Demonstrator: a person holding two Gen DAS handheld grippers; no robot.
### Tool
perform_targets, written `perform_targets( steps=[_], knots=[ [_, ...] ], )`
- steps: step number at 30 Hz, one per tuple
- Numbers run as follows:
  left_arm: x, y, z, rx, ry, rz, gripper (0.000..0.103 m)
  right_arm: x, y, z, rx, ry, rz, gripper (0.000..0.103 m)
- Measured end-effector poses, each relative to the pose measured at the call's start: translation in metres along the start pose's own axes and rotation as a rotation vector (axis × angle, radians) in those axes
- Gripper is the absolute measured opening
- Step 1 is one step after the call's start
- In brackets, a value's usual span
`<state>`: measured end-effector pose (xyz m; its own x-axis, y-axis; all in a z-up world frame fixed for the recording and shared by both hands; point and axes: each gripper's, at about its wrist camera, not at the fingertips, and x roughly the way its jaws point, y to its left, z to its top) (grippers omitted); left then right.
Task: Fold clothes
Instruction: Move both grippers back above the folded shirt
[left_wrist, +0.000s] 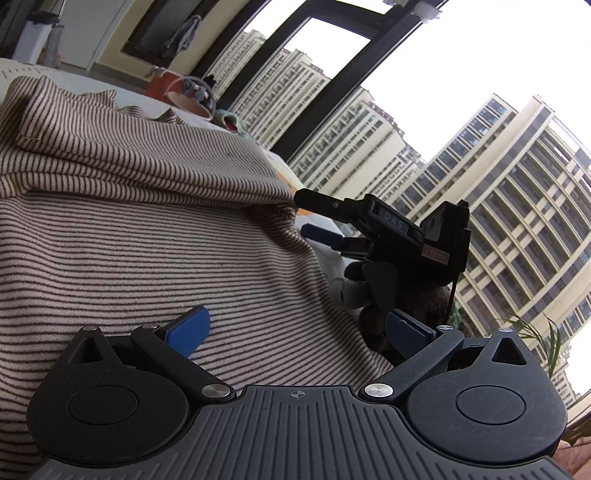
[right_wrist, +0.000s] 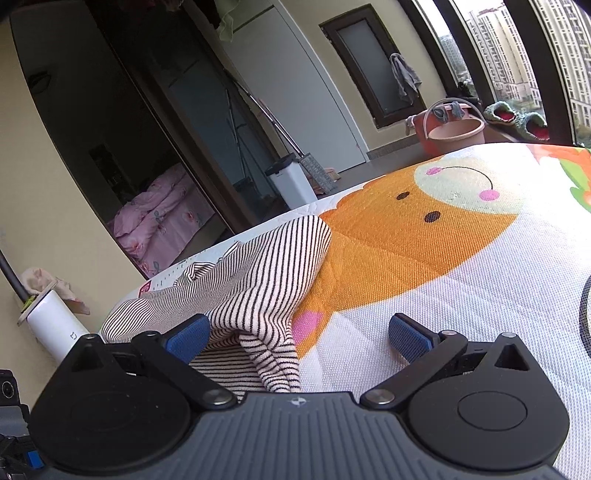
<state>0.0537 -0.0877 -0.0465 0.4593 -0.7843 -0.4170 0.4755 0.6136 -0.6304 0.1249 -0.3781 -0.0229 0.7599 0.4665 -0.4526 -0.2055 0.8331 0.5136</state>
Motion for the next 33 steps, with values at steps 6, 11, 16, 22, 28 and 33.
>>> perform_targets(
  steps=[6,11,16,22,28,33],
  knots=[
    [0.0,0.001,0.0,-0.001,-0.006,-0.003,0.103,-0.001,-0.003,0.0,0.02,-0.006,0.013,0.103],
    [0.001,0.0,0.0,-0.002,-0.007,-0.004,0.103,-0.001,-0.003,0.0,0.023,-0.007,0.014,0.103],
    [-0.004,-0.002,0.003,-0.031,-0.012,0.019,0.103,-0.002,-0.002,0.0,0.029,-0.011,0.017,0.103],
    [-0.042,0.003,0.027,-0.004,-0.162,0.138,0.103,-0.002,-0.005,0.001,0.049,-0.013,0.028,0.103],
    [-0.071,0.033,0.063,0.036,-0.237,0.393,0.103,0.0,0.0,0.003,0.008,0.037,0.037,0.103],
    [-0.063,0.067,0.082,-0.093,-0.166,0.324,0.103,0.008,0.017,0.005,-0.103,0.099,-0.013,0.103]
  ],
)
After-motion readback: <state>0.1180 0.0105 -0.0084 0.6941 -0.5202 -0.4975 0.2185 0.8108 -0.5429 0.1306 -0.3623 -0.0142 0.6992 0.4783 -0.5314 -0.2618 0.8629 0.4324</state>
